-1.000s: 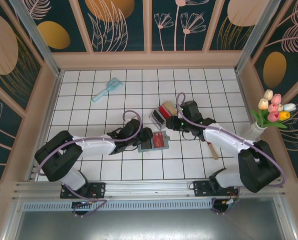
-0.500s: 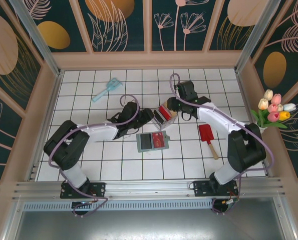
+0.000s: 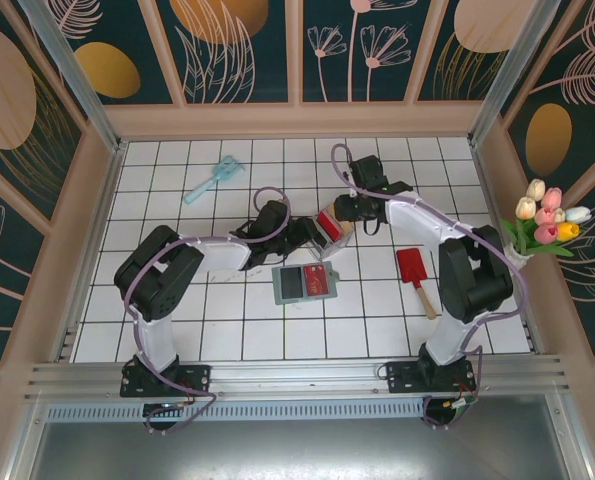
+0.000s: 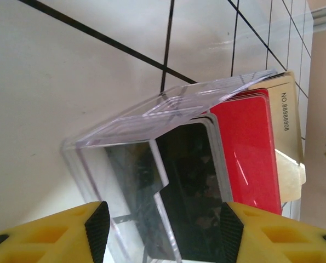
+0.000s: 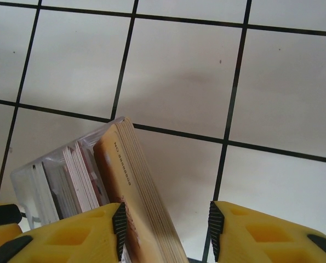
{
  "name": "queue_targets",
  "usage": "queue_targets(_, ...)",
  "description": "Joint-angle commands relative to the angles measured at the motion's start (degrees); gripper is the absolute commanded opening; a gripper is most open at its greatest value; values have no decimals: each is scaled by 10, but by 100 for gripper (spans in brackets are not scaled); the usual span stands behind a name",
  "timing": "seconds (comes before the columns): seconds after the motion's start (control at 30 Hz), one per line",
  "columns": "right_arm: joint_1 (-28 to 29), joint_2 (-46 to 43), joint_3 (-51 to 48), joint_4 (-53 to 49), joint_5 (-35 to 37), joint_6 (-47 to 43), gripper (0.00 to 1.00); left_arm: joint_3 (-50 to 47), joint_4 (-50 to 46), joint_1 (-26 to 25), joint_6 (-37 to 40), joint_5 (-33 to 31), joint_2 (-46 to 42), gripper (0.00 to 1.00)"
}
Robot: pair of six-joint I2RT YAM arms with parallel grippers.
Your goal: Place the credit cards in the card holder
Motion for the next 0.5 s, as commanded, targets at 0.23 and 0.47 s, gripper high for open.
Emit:
queue_targets(0.23,-12,55,45,-23,-86,-11,51,4,35,5,-14,20,27,54)
queue_targets(0.47,-14,33,33,-2,-181,3,45,-2,33,5,-13,21,32,50)
